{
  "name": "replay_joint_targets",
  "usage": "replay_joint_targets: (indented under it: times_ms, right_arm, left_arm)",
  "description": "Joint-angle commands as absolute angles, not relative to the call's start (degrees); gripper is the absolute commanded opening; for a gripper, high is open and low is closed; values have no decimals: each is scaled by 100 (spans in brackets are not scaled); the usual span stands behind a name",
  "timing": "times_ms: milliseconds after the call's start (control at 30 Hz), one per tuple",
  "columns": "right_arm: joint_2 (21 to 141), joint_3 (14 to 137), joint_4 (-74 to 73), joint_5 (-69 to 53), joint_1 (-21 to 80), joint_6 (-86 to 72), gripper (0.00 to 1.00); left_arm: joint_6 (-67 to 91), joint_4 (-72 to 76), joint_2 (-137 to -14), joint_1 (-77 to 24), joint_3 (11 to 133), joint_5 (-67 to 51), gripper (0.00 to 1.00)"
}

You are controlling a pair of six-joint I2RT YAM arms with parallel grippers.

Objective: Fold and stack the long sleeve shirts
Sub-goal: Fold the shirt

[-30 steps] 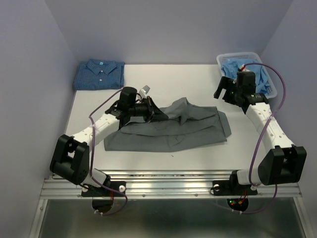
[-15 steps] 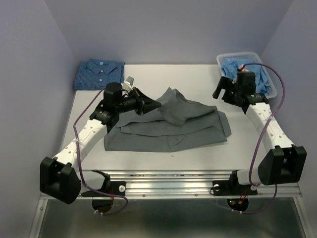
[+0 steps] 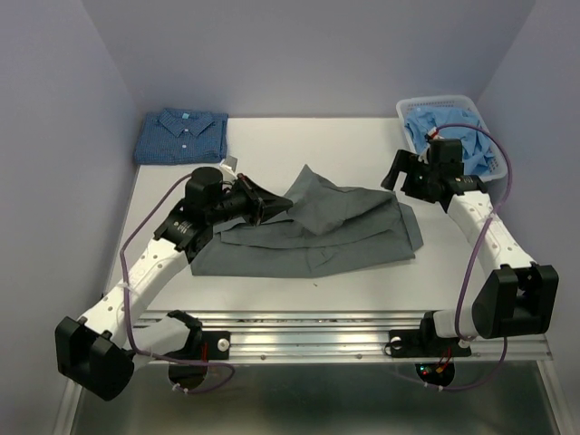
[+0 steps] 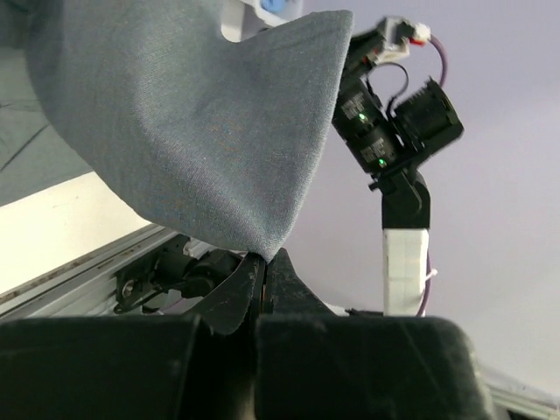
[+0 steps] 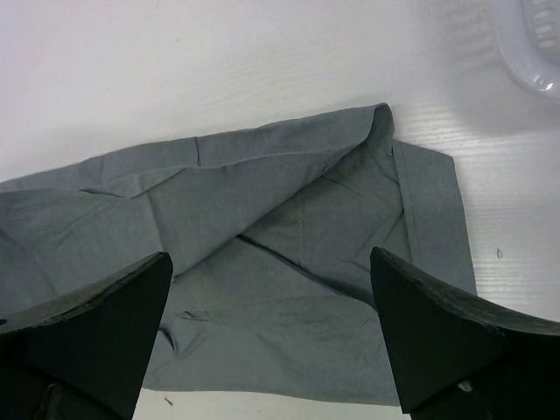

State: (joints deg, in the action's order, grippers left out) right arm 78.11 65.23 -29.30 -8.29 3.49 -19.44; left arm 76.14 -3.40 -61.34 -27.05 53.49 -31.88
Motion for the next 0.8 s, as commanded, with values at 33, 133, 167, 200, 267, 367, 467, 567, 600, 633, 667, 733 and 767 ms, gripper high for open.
replay_joint_targets:
  times_ms: [33, 133, 167, 200, 267, 367, 467, 567, 600, 633, 667, 733, 767]
  right_arm:
    - [7743, 6521, -2751, -1037, 369, -1907, 100]
    - [7752, 6521, -2751, -1063, 369, -1907, 100]
    - [7761, 6530, -2786, -1063, 369, -1907, 100]
    - [7752, 6530, -2804, -1063, 369, -1899, 100]
    - [7743, 6530, -2804, -1028, 369, -1890, 100]
    - [7752, 6548, -2830, -976, 369, -1872, 100]
    - [7769, 6539, -2848, -958, 369, -1846, 100]
    - [7831, 6574, -2874, -888, 369, -1837, 100]
    - [7866, 6583, -2883, -888, 369, -1837, 100]
    - [7884, 6592, -2900, -879, 369, -1837, 100]
    - [7910, 6600, -2900, -870, 369, -1837, 100]
    - [7954, 6609, -2900, -861, 369, -1837, 100]
    - [7972, 6592, -2900, -853, 369, -1837, 100]
  left_arm:
    - [8059, -124, -5766, -2716, 4852, -2575, 0]
    - [8139, -71, -5897, -2655, 4606, -2426, 0]
    - [8139, -44, -5932, -2567, 4458, -2443, 0]
    - [8191, 252, -5985, -2532, 4395, -2478, 0]
    - [8244, 535, -6117, -2461, 4245, -2566, 0]
    - [8157, 571, -6266, -2373, 4228, -2374, 0]
    - [8042, 615, -6328, -2198, 4062, -2224, 0]
    - [7954, 896, -6354, -2092, 3781, -2189, 4]
    - [7919, 896, -6415, -2066, 3727, -2197, 4]
    - [7867, 914, -6451, -2048, 3657, -2232, 4]
    - [7814, 888, -6477, -2013, 3543, -2241, 4]
    - [7770, 958, -6530, -2004, 3402, -2250, 4]
    - [7761, 914, -6548, -1995, 3314, -2241, 4]
